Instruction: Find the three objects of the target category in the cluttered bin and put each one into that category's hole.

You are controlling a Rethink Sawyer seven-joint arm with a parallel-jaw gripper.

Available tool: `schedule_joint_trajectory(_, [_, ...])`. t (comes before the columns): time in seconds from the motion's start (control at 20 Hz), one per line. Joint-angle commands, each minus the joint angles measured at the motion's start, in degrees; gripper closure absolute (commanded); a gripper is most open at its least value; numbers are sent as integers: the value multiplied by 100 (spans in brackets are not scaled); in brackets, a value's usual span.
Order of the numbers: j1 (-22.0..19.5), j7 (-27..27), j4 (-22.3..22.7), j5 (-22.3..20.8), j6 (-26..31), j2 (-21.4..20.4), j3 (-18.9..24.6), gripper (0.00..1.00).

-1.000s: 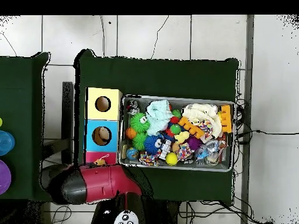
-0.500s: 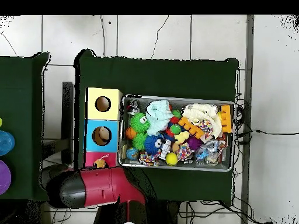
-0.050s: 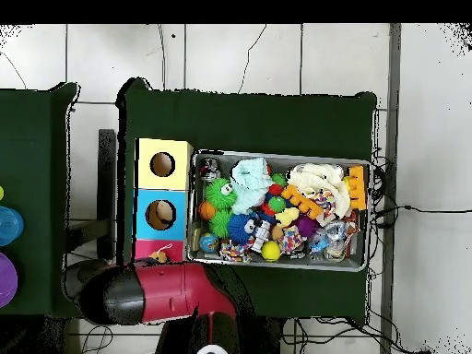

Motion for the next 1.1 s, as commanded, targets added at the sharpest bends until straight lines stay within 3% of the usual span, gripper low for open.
schedule_joint_trajectory(0.05, [-169, 878, 568, 42, -853, 570, 254, 100])
schedule_joint_trajectory(0.75, [-322, 879, 638, 101, -1855, 1299, 504, 100])
schedule_joint_trajectory(1.1, [-264, 934, 686, 160, -1854, 1322, 520, 100])
